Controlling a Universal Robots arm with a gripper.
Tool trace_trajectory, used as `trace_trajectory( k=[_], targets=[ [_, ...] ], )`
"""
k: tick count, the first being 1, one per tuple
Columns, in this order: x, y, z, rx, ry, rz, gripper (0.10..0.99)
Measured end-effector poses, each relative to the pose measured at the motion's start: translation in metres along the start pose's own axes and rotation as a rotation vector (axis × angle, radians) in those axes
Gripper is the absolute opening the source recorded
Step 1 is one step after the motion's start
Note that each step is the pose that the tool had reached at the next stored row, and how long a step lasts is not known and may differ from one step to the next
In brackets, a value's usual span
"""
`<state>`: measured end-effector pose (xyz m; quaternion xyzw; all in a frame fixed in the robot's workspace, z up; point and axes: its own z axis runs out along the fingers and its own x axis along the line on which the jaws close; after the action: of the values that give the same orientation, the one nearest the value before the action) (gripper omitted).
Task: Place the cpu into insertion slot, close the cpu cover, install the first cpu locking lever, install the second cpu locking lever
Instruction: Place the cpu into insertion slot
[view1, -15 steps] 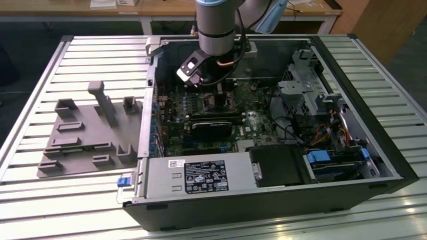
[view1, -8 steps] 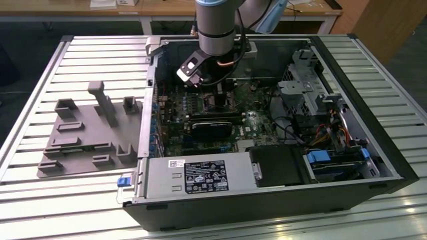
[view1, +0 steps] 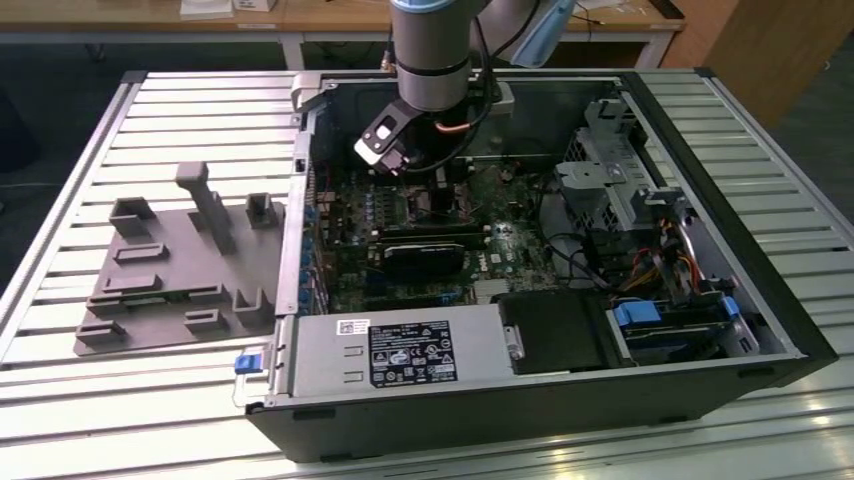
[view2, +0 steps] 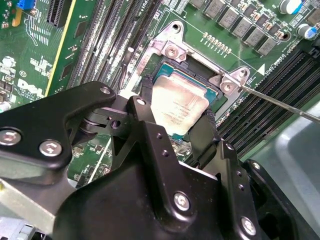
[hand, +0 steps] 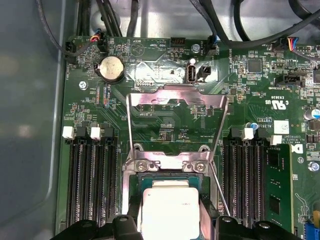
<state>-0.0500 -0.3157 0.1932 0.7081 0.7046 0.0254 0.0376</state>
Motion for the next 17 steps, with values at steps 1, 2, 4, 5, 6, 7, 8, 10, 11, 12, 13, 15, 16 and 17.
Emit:
trace_trajectory(
  k=[1, 2, 4, 5, 6, 7, 8, 10, 11, 12, 13, 15, 16, 17],
  targets=[
    [0.0, 0.0, 0.0, 0.0, 0.0, 0.0, 0.541],
    [0.0, 0.0, 0.0, 0.0, 0.0, 0.0, 0.541],
    [0.0, 0.0003, 0.0001, 0.0, -0.0007, 0.009, 0.541],
    [0.0, 0.0004, 0.0002, 0.0, -0.0014, 0.016, 0.541],
    [0.0, 0.0004, 0.0002, 0.0, -0.0022, 0.025, 0.541],
    [0.0, 0.0004, 0.0003, 0.001, -0.0029, 0.033, 0.541],
    [0.0, 0.0005, 0.0002, 0.001, -0.0033, 0.037, 0.541],
    [0.0, 0.0005, 0.0003, 0.001, -0.0033, 0.037, 0.541],
    [0.0, 0.0005, 0.0002, 0.001, -0.0034, 0.037, 0.541],
    [0.0, 0.0005, 0.0003, 0.001, -0.0033, 0.037, 0.541],
    [0.0, 0.0005, 0.0003, 0.001, -0.0034, 0.037, 0.541],
    [0.0, 0.0004, 0.0002, 0.001, -0.0034, 0.037, 0.553],
    [0.0, 0.0005, 0.0003, 0.001, -0.0033, 0.037, 0.616],
    [0.0, 0.0005, 0.0003, 0.001, -0.0033, 0.037, 0.616]
  ],
)
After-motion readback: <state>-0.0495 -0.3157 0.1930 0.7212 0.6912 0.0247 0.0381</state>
